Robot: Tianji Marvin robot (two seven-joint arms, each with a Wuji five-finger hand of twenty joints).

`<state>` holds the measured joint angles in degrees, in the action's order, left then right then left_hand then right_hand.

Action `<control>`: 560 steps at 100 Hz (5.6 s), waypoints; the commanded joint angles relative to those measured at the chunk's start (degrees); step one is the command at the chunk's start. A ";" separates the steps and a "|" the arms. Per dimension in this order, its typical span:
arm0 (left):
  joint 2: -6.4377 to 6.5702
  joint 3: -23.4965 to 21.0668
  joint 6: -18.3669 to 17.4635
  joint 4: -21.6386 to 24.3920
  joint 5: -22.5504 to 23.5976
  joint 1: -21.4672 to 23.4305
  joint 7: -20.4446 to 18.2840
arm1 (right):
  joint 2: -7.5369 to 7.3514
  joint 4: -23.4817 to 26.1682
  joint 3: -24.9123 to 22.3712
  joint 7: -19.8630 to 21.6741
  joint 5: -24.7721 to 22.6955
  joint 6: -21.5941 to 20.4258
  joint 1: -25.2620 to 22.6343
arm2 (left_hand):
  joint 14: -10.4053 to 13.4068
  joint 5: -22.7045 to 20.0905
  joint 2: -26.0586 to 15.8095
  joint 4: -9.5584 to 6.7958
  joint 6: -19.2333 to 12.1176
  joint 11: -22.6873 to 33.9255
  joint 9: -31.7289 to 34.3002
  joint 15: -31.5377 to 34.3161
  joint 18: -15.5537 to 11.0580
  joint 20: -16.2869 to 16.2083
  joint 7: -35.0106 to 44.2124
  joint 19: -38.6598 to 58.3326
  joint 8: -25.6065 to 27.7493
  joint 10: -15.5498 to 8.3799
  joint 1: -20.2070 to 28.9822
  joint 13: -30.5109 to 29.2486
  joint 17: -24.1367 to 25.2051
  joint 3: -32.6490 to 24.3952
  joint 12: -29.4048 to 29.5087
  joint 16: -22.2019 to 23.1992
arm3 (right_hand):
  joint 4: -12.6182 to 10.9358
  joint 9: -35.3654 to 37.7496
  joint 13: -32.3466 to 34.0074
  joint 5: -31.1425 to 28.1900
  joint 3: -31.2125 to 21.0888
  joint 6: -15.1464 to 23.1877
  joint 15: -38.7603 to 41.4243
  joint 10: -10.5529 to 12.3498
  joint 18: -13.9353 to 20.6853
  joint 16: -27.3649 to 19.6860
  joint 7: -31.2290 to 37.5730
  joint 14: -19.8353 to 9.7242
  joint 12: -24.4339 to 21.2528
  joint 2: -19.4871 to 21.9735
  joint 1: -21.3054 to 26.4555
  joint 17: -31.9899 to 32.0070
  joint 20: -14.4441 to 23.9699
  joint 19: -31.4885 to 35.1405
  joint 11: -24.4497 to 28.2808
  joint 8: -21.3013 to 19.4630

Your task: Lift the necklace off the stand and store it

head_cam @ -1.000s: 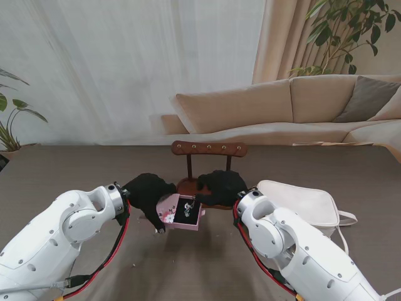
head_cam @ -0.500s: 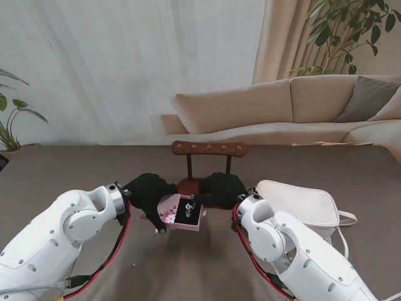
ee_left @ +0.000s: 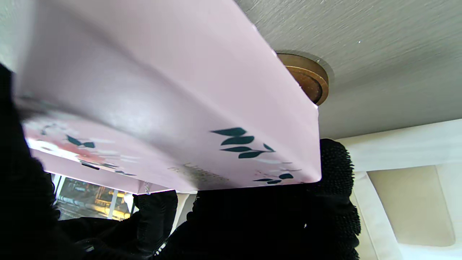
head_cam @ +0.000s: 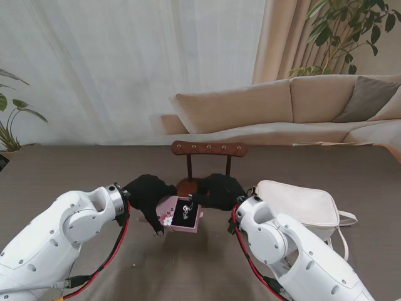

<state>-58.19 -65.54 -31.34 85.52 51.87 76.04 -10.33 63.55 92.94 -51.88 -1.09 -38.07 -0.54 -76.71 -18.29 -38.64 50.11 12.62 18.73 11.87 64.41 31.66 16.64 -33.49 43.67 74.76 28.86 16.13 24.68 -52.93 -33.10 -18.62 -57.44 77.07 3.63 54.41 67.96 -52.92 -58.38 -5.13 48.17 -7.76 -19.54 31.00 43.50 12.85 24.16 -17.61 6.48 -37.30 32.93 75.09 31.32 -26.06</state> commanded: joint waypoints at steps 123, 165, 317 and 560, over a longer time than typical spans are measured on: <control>-0.70 -0.99 0.47 -0.73 -0.84 1.06 2.71 | 1.16 -0.58 0.33 -2.24 0.24 2.66 -1.48 | 1.16 -6.54 -8.27 -1.27 -11.11 5.54 5.62 9.54 -4.60 -1.44 29.76 4.28 2.36 -6.37 28.44 -3.85 -1.19 -32.44 -2.70 4.26 | 0.60 -4.85 -3.83 18.71 -0.38 -0.88 -0.01 -1.72 -1.06 -0.06 -6.38 1.79 0.39 -2.20 -0.91 6.99 1.87 -1.08 0.91 2.94; -0.62 -1.67 1.13 -0.30 -0.48 1.33 2.20 | 0.24 -0.02 -2.83 -0.34 -1.47 0.82 -2.81 | 1.16 -6.59 -8.30 -1.26 -11.13 5.52 5.59 9.57 -4.60 -1.45 29.79 4.28 2.40 -6.35 28.41 -3.87 -1.19 -32.47 -2.71 4.27 | 0.10 -3.47 -2.29 14.30 0.57 -0.29 1.14 -2.08 -1.36 0.07 -0.61 2.17 0.04 -1.99 -1.03 5.79 2.40 -0.61 1.66 3.81; -1.30 -0.03 0.98 -1.74 -1.27 -0.54 5.44 | 2.07 1.48 4.42 1.03 12.27 2.56 -2.92 | 0.86 -6.71 -8.22 -1.26 -10.88 5.50 5.73 9.35 -4.37 -1.34 29.62 4.19 2.45 -6.12 28.57 -4.22 -1.60 -32.44 -2.64 4.05 | 5.11 -1.00 -0.75 5.27 -9.56 3.38 2.45 -2.27 -2.05 0.55 2.65 2.51 1.79 -6.62 9.90 6.01 2.19 -0.75 1.93 6.62; -0.51 -4.26 2.09 4.83 -1.42 6.33 0.19 | -6.53 -5.41 -31.16 -1.52 -36.57 -24.21 -12.53 | 0.64 -6.37 -8.69 -1.41 -10.94 5.25 5.33 8.80 -4.20 -1.36 29.42 3.63 2.73 -6.13 28.76 -3.90 -1.12 -31.89 -2.69 3.87 | -0.71 -34.03 -41.86 35.91 13.88 7.70 -36.41 3.13 6.33 -14.92 -16.25 -2.98 -1.97 -11.23 -5.23 30.47 -5.50 -37.02 -3.66 6.44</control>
<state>-58.67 -69.75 -29.25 89.95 50.60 82.27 -9.07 57.78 88.47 -82.94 -3.12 -74.16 -24.40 -89.01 -18.27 -39.39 51.05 15.89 18.67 12.68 65.97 34.81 16.63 -34.25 46.85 76.98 28.27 15.58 25.39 -54.38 -34.28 -18.62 -57.62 79.07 3.74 24.09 29.28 -19.92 -43.20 2.82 13.83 -5.25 -14.38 17.62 28.34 10.05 23.27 -26.28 3.84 -36.25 30.11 41.68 28.34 -20.79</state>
